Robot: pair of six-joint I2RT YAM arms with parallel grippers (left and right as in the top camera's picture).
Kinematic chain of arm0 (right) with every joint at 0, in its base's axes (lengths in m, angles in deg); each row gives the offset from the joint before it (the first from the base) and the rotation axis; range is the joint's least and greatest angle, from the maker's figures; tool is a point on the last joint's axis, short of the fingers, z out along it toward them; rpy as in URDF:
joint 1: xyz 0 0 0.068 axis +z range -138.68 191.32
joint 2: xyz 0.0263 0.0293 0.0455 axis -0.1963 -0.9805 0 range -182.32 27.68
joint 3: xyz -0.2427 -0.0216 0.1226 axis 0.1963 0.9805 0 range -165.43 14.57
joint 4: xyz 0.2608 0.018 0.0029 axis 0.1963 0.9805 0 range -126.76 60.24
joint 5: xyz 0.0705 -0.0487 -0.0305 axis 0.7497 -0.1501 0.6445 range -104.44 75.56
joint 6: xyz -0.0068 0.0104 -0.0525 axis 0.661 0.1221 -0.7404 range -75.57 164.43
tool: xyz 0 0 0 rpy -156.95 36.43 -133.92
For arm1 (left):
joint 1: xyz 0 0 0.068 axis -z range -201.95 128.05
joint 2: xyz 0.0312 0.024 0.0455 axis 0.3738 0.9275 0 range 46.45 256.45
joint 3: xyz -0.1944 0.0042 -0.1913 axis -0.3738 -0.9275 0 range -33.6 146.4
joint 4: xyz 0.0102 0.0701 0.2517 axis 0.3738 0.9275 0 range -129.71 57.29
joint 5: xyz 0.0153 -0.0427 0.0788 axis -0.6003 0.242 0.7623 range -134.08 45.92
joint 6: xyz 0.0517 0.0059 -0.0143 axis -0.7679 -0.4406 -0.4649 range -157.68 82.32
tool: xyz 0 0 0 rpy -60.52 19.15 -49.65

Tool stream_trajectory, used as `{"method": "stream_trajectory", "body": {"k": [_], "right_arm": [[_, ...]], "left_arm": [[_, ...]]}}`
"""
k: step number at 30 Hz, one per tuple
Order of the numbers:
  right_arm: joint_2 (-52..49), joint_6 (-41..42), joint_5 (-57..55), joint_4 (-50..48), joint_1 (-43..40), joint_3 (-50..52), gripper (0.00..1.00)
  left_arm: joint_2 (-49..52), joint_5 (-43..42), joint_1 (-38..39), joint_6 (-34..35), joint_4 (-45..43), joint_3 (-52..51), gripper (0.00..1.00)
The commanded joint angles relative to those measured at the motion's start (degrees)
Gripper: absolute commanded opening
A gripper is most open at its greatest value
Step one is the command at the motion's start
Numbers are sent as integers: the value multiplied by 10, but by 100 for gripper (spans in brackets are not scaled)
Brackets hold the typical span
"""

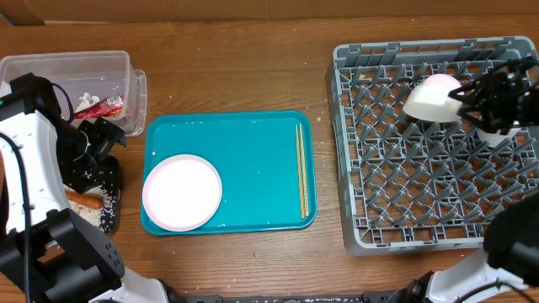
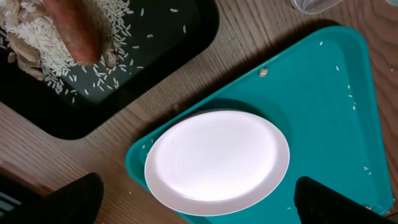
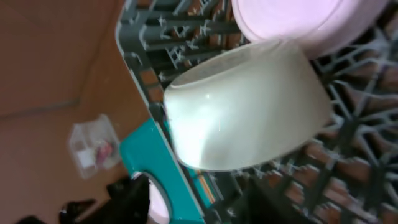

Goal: Sort waste into correct bins and load items into the dishwasher
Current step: 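Carry the white bowl into the rack and open the right gripper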

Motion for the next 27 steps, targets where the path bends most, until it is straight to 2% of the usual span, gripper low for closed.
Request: {"method": "stream_trajectory", "body": {"k": [1, 7, 14, 19, 22, 27], "right_arm": [[47, 31, -77, 11, 14, -19, 54], [81, 40, -77, 34, 28, -19, 53], [132, 40, -77, 52, 110, -19, 50], [149, 40, -77, 34, 239, -19, 51], [145, 56, -99, -2, 352, -12, 54], [125, 172, -243, -66, 509, 10, 71]], "left_arm": [[1, -2, -2, 7, 0, -2, 100], [1, -2, -2, 7, 0, -2, 100], [1, -2, -2, 7, 0, -2, 100], [1, -2, -2, 7, 0, -2, 100], [1, -2, -2, 7, 0, -2, 100], [1, -2, -2, 7, 0, -2, 100]]}}
